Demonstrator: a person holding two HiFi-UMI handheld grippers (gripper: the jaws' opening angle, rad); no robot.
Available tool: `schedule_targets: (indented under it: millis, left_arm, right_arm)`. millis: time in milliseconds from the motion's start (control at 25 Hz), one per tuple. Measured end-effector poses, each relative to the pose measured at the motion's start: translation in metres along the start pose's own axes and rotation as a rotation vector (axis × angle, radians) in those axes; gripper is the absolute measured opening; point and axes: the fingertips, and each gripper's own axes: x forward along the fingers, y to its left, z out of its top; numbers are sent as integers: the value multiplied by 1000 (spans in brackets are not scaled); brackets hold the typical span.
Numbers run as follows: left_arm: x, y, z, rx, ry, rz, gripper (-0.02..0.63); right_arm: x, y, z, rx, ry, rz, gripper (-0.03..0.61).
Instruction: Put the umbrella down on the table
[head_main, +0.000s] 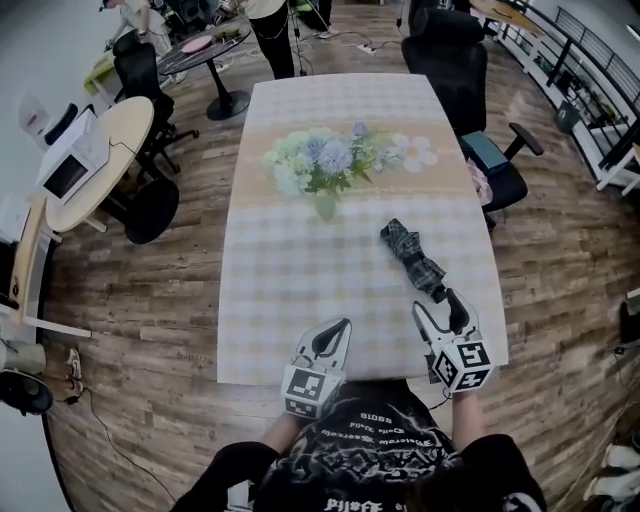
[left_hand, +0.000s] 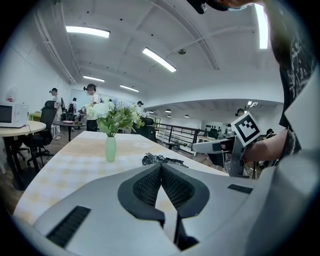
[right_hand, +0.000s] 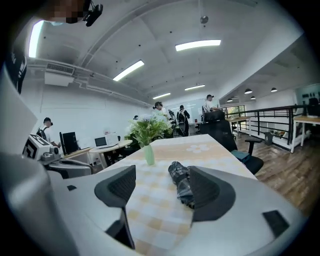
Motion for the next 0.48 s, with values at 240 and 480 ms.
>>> schedule_targets:
  millis: [240,480]
  left_arm:
    - [-5,2,-11,0,4,-6,20]
    - [-11,2,-9,-21,14,-5,20]
  right_arm:
    - [-27,6,-39,26,51,-72,337]
    - [-31,8,-37,27,43,-86,337]
